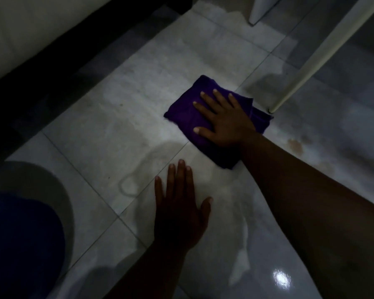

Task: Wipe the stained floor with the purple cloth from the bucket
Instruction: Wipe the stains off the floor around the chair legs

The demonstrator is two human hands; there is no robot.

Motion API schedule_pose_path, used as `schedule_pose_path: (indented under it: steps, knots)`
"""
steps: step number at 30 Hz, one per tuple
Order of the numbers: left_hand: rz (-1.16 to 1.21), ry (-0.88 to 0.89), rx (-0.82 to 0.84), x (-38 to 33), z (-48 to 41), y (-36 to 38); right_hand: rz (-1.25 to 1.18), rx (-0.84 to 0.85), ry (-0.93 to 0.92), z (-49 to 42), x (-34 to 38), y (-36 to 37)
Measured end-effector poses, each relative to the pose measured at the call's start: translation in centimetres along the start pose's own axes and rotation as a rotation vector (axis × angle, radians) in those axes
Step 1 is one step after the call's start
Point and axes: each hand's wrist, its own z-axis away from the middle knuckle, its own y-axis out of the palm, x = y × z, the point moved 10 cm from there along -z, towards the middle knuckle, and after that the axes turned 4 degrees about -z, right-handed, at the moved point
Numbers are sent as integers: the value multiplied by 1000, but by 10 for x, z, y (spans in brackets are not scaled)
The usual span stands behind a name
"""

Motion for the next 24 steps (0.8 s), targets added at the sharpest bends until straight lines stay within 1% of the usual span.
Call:
schedule_pose_path:
  steps: [8, 11, 13, 16, 19, 21, 22, 23, 24]
  knots:
    - [34, 22, 5, -2, 2, -3, -37, 2, 172, -47, -77, -18]
    - [46, 32, 6, -3, 3, -4, -58, 4, 294, -53, -107, -24]
    - [55, 32, 9, -2, 2, -3, -65, 25, 407, -55, -124, -24]
    - [67, 36, -7, -1, 2, -4, -103, 39, 677, -44, -153, -24]
    - [69, 46, -21, -2, 2, -5, -234, 18, 955, -26, -166, -23]
    - [62, 48, -20, -2, 2, -5, -311, 31, 1065, -18, -158, -21]
    - [56, 47, -15, -2, 2, -5, -335, 37, 1085, -15, -152, -20]
    - [49, 44, -15, -2, 2, -5, -336, 38, 1061, -15, -143, -19]
    - [40, 40, -15, -2, 2, -5, -311, 42, 986, -18, -130, -18]
